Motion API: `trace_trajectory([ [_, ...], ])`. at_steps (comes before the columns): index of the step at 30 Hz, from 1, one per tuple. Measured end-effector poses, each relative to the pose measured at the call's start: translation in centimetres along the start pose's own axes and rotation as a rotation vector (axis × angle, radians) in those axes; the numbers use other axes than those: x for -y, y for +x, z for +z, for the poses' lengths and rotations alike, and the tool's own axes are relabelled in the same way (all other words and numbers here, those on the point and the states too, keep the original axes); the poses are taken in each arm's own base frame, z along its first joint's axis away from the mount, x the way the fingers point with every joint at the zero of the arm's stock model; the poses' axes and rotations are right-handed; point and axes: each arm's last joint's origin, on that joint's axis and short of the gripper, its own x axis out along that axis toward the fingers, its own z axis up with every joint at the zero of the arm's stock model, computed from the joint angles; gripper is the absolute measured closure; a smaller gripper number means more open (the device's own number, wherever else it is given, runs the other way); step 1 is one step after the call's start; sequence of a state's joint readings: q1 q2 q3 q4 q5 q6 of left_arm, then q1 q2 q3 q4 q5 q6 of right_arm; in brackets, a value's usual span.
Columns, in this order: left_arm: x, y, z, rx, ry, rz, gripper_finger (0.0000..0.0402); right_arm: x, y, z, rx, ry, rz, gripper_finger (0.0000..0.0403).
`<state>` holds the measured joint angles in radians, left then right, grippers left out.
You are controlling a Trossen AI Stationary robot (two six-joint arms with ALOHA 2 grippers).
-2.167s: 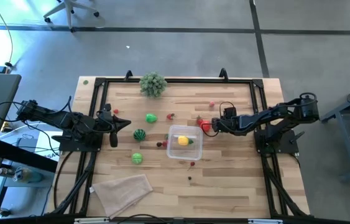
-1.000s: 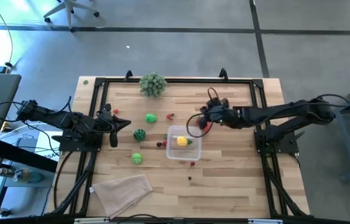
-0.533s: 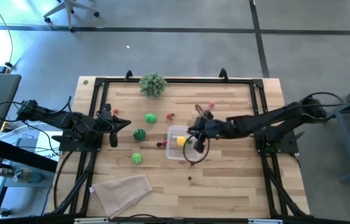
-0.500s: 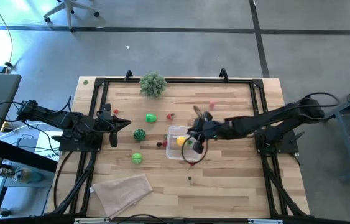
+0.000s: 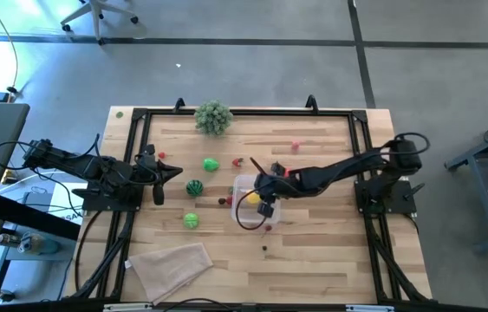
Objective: Pick and placing Produce into tupperware
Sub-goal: Put the top blueberry into the transparent bin
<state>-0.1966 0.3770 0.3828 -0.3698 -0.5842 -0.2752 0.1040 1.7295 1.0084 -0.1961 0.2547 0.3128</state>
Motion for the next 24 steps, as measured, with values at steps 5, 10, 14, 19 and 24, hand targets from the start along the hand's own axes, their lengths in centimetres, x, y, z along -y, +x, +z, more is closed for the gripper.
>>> trace_trajectory([
  [5, 0.0, 0.0, 0.0, 0.001, 0.000, 0.000, 0.0401, 0.0, 0.8, -0.7, -0.048, -0.016, -0.035, 0.0355],
  [10, 0.0, 0.0, 0.0, 0.001, 0.000, 0.000, 0.0401, 0.0, 0.7, -0.8, -0.060, -0.018, -0.023, 0.0355],
  [14, 0.0, 0.0, 0.0, 0.001, 0.000, 0.000, 0.0401, -0.3, 0.6, -1.0, -0.095, -0.005, 0.003, 0.0355],
  [19, 0.0, 0.0, 0.0, 0.001, 0.000, 0.000, 0.0401, -0.9, 0.4, -1.4, -0.116, -0.021, 0.037, 0.0355],
  [24, 0.0, 0.0, 0.0, 0.000, 0.000, 0.000, 0.0401, -1.1, 0.3, -1.5, -0.110, -0.034, 0.032, 0.0355],
])
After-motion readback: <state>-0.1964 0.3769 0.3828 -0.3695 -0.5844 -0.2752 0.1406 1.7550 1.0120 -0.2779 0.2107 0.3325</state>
